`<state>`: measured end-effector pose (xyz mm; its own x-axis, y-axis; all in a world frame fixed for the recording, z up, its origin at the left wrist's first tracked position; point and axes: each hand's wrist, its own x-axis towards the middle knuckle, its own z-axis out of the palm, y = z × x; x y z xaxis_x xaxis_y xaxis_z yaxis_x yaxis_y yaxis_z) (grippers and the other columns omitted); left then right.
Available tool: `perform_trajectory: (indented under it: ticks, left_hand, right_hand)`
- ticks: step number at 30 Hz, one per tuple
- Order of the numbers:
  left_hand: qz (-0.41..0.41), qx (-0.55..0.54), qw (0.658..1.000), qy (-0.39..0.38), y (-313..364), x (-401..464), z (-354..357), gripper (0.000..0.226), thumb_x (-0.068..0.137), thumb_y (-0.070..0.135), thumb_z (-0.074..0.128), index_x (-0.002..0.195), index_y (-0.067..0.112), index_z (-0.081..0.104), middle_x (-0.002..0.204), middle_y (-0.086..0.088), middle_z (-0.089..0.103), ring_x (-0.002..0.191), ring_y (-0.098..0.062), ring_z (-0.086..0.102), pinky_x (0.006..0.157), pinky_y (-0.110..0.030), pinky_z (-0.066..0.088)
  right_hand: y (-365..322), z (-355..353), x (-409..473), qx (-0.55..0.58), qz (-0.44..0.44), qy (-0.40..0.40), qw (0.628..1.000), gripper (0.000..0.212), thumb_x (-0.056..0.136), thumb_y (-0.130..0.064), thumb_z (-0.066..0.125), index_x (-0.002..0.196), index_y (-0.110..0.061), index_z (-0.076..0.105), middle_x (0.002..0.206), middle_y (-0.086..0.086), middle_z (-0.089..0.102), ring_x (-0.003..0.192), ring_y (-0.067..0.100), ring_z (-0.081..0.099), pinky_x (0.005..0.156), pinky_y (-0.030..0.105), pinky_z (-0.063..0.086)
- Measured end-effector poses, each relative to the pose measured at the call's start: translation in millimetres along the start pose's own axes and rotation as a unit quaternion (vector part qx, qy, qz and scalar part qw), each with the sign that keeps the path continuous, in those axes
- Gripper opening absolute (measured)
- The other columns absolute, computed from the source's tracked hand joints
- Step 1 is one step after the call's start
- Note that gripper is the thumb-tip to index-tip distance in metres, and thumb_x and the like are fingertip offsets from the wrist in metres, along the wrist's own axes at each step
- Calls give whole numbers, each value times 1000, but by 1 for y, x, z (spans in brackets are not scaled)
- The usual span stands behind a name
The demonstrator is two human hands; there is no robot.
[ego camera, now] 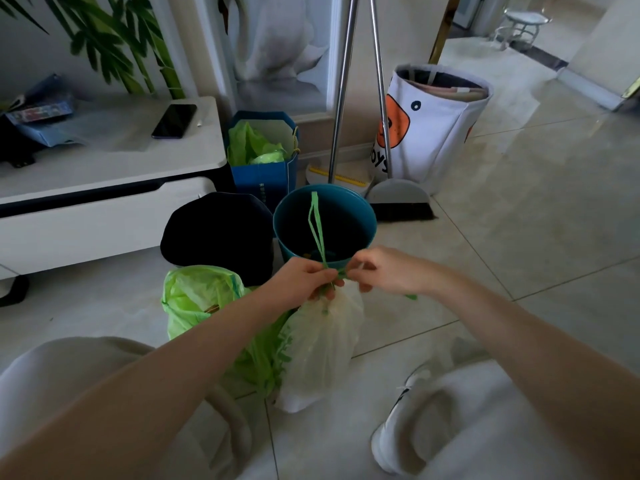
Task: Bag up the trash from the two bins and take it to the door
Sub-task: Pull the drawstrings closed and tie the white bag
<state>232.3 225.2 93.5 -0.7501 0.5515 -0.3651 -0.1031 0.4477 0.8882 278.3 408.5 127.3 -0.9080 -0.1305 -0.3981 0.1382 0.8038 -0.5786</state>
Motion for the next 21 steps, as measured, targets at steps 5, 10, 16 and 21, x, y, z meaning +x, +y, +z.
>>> perform_trajectory:
  ticks: [5,10,16,21]
  left_hand:
    - [-41,-97,992,63,0,4,-5,20,94,26,59,87,17,76,70,3,75,59,-6,57,56,-16,47]
    - [-2,-64,997,32,6,-1,-5,17,91,25,63,87,19,77,70,11,75,55,6,59,56,-11,46]
    - [32,-20,999,-27,8,-7,-5,12,89,23,66,83,20,76,53,15,64,49,5,51,51,-10,41]
    - [30,-6,999,-17,9,-7,-14,6,84,26,72,83,23,78,64,6,71,62,-3,59,67,-24,49]
  right_hand:
    - [1,-8,-5,73,-2,-65,995,26,95,-27,50,81,-23,72,59,-4,56,61,12,58,71,35,56]
    - [7,-18,-11,168,31,-106,980,42,98,-46,37,100,-19,70,81,-4,74,82,11,71,79,28,58]
    - [11,15,7,110,-34,-38,993,13,92,-17,58,103,-15,64,91,-5,65,76,7,66,68,24,59]
    - [14,27,21,159,-37,11,986,7,86,-21,66,89,-27,66,83,-13,64,65,-9,62,59,15,51]
